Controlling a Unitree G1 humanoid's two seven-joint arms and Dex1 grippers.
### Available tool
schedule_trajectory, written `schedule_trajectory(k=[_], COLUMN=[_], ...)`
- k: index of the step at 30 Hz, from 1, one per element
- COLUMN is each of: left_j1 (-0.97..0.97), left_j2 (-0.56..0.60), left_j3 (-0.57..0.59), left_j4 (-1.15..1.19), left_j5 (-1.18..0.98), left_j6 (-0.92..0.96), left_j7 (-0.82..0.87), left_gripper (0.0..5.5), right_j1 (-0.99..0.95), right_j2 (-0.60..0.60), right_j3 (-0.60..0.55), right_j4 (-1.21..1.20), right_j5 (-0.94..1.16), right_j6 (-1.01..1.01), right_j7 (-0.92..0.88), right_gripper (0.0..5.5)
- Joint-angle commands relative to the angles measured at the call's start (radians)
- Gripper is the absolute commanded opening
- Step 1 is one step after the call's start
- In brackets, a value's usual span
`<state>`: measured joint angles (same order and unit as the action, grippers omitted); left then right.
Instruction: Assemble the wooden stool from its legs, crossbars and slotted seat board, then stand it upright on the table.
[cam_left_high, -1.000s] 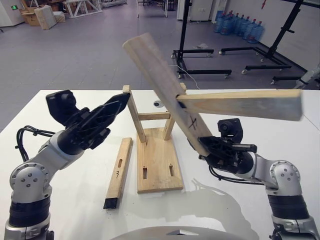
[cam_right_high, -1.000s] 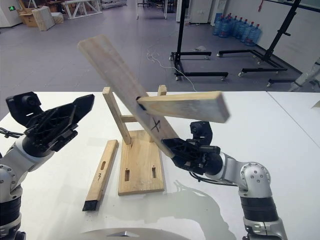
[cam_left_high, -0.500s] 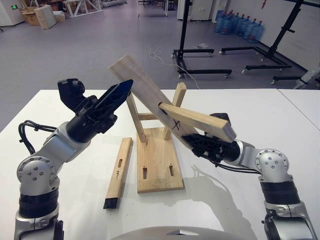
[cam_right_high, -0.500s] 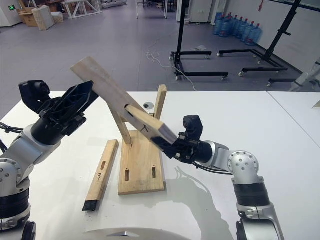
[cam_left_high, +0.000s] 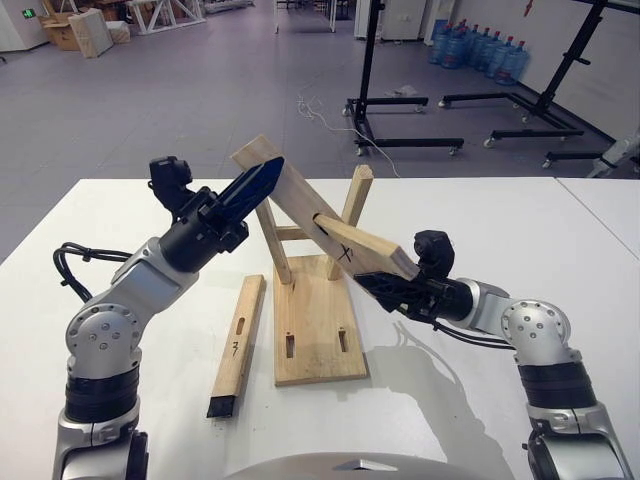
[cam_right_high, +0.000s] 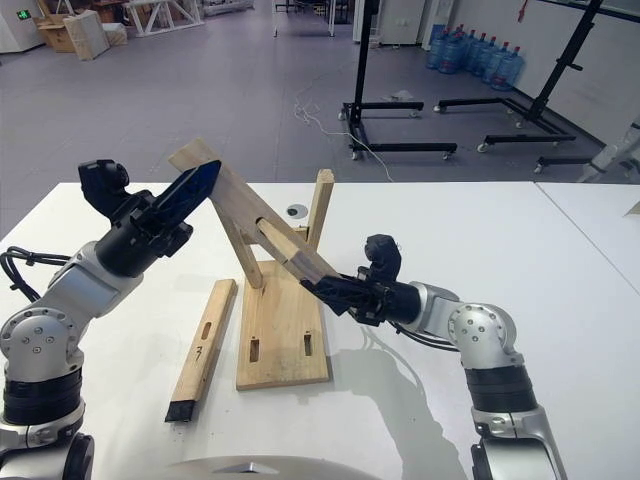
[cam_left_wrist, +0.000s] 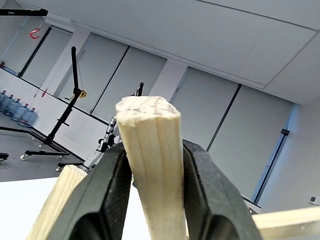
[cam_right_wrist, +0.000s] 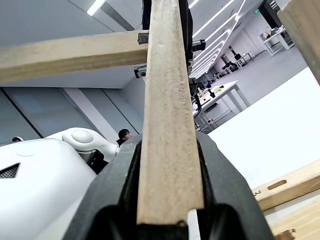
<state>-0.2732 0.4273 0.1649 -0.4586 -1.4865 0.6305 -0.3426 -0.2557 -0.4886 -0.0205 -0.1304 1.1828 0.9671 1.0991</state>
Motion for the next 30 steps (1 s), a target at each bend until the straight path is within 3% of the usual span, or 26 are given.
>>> schedule_trajectory(k=[1,12,13,17,24,27,30], left_j1=[-0.002,0.034,0.029,0.009,-0.005,0.033,0.113], left_j2=[-0.012,0.024,0.030,0.035,0.017,0.041,0.042], left_j3=[-0.001,-0.041,-0.043,-0.034,0.055,0.088,0.094], left_j4=[-0.020,-0.032,-0.030,-0.023,-0.091,-0.170,-0.286], left_j5=[-0.037,0.125,0.158,0.272,0.230,0.222,0.211], left_j6=[0.018,0.033,0.029,-0.013,-0.037,-0.020,-0.010], left_j7=[0.037,0.024,0.025,0.016,0.105,0.210,0.330], left_gripper=[1.15,1.05,1.05,1.06,1.01,1.01,1.01], right_j1=[0.005,0.018,0.027,0.082,0.247,0.299,0.270], right_j2=[-0.006,0.009,0.000,-0.027,-0.152,-0.216,-0.248], right_j3=[0.045,0.044,0.040,-0.007,-0.118,-0.234,-0.266], right_j4=[-0.030,-0.008,-0.015,-0.047,-0.097,-0.079,-0.043], right_j5=[-0.067,-0.166,-0.160,-0.123,-0.177,-0.173,-0.195], right_j6=[-0.034,-0.101,-0.086,-0.041,-0.068,-0.063,-0.067], right_j7=[0.061,0.019,0.016,0.003,-0.011,-0.031,-0.044], right_gripper=[1.11,1.10,1.48,2.13,3.53,3.56,3.56])
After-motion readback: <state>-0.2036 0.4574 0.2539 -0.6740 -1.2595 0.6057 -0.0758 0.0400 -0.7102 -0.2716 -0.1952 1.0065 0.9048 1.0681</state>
